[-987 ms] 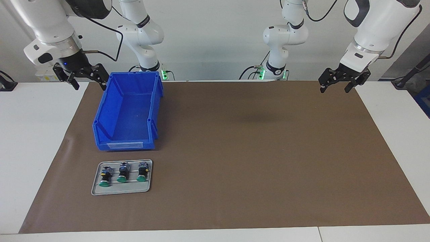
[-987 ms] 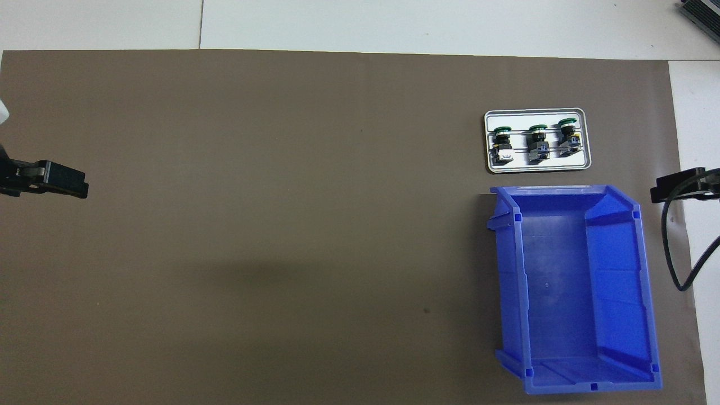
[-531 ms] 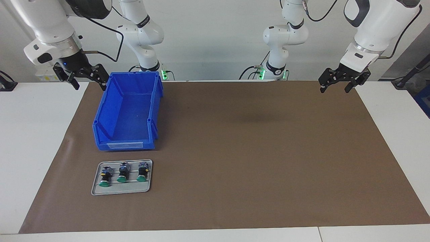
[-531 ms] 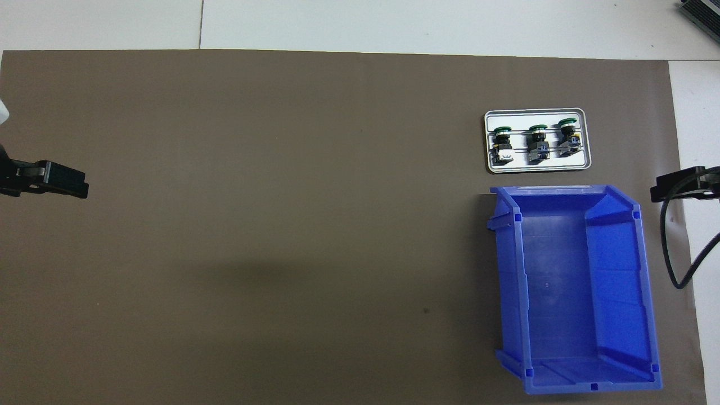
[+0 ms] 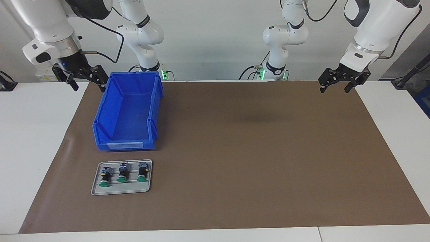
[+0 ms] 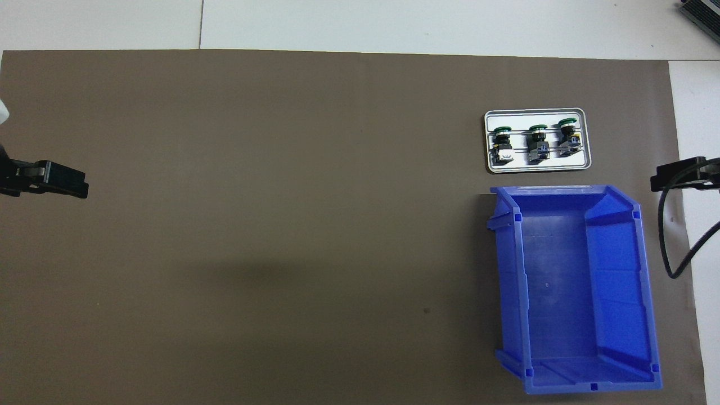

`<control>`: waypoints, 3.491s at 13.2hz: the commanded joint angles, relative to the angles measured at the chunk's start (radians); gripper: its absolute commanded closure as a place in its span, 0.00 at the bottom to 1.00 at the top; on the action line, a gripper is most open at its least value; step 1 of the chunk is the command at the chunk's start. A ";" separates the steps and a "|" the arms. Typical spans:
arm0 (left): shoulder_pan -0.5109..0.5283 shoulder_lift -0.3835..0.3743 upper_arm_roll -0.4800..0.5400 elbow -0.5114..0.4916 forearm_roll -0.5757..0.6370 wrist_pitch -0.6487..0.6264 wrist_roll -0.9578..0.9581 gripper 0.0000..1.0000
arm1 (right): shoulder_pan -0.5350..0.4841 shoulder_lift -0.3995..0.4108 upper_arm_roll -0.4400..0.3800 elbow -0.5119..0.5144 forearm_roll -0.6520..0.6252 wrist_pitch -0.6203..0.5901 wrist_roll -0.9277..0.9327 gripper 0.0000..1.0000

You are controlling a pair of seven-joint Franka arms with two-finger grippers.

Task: Place and press button with both arms
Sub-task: 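Reach the right gripper to the metal tray and grasp a green button, then carry the green button to the table center and release it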

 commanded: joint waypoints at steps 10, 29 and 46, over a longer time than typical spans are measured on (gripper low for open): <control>0.011 -0.030 -0.006 -0.035 -0.011 0.015 0.007 0.00 | 0.025 0.505 0.043 0.101 0.067 0.532 -0.060 0.00; 0.011 -0.030 -0.006 -0.035 -0.011 0.015 0.007 0.00 | -0.007 0.571 0.043 -0.131 0.134 0.844 -0.195 0.79; 0.011 -0.030 -0.006 -0.035 -0.011 0.014 0.007 0.00 | 0.174 0.507 0.046 0.225 0.159 0.453 1.230 1.00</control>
